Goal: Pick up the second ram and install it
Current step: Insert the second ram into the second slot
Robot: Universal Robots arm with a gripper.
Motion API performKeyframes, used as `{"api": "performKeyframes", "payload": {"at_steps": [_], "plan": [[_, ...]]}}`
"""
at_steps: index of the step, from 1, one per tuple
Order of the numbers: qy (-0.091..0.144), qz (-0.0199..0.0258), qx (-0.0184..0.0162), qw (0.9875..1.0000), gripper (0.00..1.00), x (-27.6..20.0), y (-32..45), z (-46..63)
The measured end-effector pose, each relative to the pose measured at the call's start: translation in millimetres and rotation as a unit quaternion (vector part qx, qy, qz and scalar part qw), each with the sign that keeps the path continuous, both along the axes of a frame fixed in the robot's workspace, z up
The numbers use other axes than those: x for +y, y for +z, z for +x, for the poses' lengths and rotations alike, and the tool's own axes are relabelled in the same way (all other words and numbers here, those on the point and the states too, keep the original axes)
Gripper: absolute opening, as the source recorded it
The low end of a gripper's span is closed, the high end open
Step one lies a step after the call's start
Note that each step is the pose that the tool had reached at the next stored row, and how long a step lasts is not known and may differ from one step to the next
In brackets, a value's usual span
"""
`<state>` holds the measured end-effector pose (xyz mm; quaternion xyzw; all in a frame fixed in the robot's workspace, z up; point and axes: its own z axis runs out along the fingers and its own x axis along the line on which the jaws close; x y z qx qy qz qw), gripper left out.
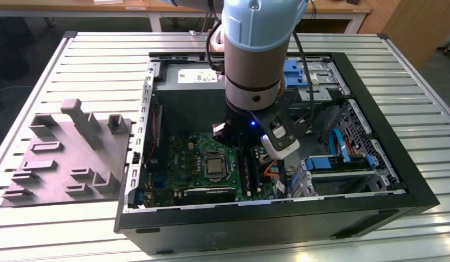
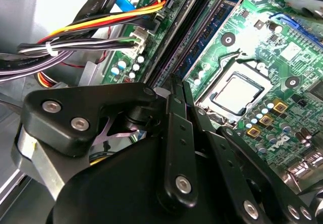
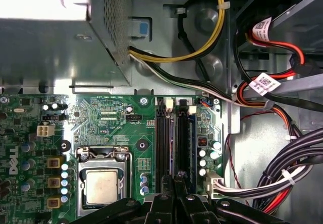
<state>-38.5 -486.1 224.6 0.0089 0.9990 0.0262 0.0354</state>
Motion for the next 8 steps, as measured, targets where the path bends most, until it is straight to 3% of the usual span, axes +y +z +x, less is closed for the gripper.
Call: {"api": "performKeyframes", "payload": {"at_steps": [8], "plan": [[0.0, -0.0003, 0.0, 1.0, 0.12, 0.1, -0.7, 0.0]]}}
